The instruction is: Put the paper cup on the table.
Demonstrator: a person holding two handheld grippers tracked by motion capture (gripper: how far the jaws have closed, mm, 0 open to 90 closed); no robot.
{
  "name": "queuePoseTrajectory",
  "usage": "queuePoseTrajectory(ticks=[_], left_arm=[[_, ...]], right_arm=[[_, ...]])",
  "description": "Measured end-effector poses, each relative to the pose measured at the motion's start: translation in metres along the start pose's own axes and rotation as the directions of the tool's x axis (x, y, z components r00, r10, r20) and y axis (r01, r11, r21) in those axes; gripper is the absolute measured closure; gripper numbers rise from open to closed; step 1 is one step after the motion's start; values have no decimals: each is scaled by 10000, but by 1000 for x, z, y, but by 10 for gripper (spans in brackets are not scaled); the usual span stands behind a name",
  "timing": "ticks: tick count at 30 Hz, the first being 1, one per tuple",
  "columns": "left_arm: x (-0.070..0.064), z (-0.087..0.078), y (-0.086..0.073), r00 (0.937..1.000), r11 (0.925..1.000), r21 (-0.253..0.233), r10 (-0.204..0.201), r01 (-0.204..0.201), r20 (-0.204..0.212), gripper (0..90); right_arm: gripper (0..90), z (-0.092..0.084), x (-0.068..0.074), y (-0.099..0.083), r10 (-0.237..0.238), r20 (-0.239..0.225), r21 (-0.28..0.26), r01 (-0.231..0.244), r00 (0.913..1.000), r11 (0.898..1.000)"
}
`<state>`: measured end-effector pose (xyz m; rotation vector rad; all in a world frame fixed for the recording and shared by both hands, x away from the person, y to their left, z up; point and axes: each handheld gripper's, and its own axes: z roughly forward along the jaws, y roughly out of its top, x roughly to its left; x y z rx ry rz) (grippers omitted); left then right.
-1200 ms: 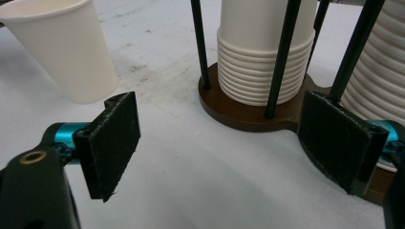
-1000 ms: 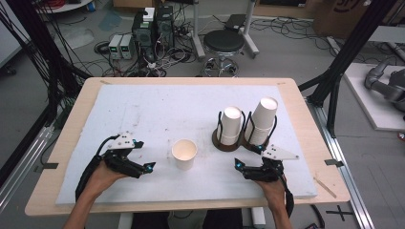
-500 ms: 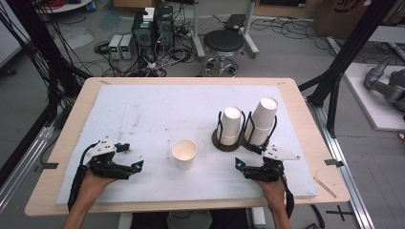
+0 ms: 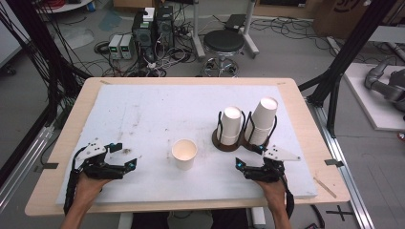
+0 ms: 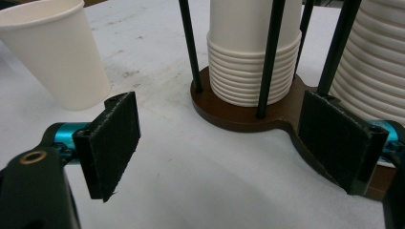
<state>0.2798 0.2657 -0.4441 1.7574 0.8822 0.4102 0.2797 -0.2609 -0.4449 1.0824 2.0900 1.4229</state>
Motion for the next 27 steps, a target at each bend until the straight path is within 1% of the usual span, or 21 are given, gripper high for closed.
queuePoseTrajectory(ticks=[2, 4, 5, 6, 8, 12, 14, 17, 20, 27], left_arm=[[1, -1, -1, 10000, 9999, -58, -88, 88, 19, 84], [1, -2, -1, 10000, 9999, -122, -76, 75, -61, 84], [1, -2, -1, 9999, 9998, -131, -119, 119, -3, 84], [1, -2, -1, 9999, 9999, -130, -111, 111, 6, 84], [0, -3, 0, 9999, 9999, -147, 40, -42, -133, 84], [1, -5, -1, 9999, 9998, -196, -88, 85, -112, 84], [2, -5, -1, 9999, 9998, -172, -85, 82, -130, 84], [2, -5, -1, 9999, 9998, -181, -86, 84, -118, 84], [2, -5, -2, 9999, 9998, -190, -112, 109, -125, 84], [2, -5, -2, 9998, 9999, -130, -111, 109, -139, 84]], right_arm=[[151, -1, 0, 0, 13, 14, -46, -13, 10000, 10000], [151, -1, 0, 0, -16, 31, -47, 16, 10000, 10000], [151, -1, 0, 0, -9, 47, -68, 10, 10000, 10000], [151, -1, 0, 0, 70, 44, 9, -70, 10000, 10000], [151, 0, 0, 0, -33, 37, -35, 33, 10000, 10000], [151, 0, 0, 0, 20, 29, -6, -20, 10000, 10000], [151, 0, -1, 0, -47, 41, -52, 47, 10000, 10000], [151, -1, -1, 0, -23, 55, -83, 23, 10000, 10000], [151, -3, -1, 0, 93, 53, -109, -92, 9999, 9999], [151, -4, -4, 0, 22, 63, -210, -21, 10000, 9998]])
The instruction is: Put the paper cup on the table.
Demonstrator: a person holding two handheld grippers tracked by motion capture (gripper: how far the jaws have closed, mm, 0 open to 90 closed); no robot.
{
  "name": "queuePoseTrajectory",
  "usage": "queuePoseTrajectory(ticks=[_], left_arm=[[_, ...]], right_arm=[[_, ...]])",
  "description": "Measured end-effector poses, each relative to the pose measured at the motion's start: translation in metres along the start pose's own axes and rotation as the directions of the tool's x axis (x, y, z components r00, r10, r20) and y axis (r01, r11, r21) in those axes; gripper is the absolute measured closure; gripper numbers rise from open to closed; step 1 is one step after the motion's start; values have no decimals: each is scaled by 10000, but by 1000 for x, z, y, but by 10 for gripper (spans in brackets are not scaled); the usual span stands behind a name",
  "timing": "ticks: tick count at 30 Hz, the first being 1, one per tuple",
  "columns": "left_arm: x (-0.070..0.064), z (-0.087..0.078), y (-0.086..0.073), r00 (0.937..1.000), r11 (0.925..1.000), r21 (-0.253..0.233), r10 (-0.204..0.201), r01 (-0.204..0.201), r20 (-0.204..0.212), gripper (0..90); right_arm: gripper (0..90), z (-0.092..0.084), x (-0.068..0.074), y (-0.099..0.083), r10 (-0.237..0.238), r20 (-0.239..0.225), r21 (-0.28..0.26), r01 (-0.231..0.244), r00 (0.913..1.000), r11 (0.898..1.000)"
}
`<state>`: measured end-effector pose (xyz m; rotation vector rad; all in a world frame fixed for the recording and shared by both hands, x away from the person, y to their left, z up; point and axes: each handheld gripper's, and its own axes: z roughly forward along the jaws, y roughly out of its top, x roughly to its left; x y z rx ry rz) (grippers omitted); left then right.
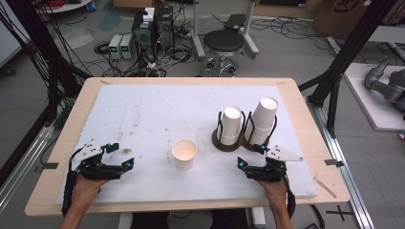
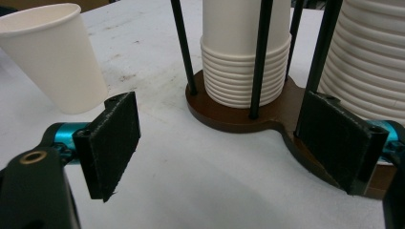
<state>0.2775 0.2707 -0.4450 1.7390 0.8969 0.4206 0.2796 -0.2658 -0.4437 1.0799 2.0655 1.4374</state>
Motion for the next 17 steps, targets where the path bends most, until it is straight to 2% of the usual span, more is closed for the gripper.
queuePoseTrajectory(ticks=[10, 17], left_arm=[[1, 0, 0, 10000, 10000, 9, -20, 20, -8, 84], [-1, -2, 2, 10000, 9999, -164, -12, 13, 74, 84]], right_arm=[[151, -2, -1, 1, 93, 24, -48, -93, 10000, 9999], [151, -6, 2, 3, 54, -7, -348, -54, 10000, 9994]])
